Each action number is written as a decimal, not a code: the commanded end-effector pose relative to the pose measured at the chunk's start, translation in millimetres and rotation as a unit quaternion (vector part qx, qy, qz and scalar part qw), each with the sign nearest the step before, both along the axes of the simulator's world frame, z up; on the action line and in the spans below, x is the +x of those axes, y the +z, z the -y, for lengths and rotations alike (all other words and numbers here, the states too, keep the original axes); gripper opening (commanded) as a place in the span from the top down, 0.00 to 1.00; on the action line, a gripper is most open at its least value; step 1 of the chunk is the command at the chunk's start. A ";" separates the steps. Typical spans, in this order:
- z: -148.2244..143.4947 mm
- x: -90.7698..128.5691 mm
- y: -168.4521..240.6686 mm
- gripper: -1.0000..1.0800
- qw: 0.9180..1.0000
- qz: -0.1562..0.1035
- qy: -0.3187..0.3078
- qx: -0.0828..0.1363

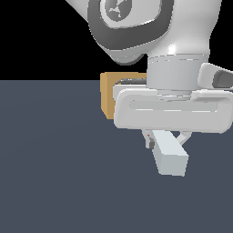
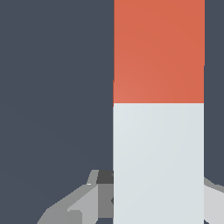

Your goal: Insert the peg into the horizontal hole in a box.

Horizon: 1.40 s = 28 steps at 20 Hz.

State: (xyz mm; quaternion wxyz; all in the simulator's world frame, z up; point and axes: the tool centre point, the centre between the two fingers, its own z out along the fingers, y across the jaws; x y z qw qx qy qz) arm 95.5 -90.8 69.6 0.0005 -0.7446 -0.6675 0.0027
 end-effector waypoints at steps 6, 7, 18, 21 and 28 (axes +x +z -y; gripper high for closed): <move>-130.0 30.3 48.7 1.00 0.993 0.002 0.119 0.000; -143.2 31.5 53.3 1.00 0.991 0.002 0.131 0.001; -208.0 32.2 75.0 1.00 0.982 0.002 0.189 0.002; -208.5 31.2 72.6 1.00 0.982 0.000 0.189 0.002; -208.0 31.5 74.0 1.00 0.982 0.001 0.191 0.002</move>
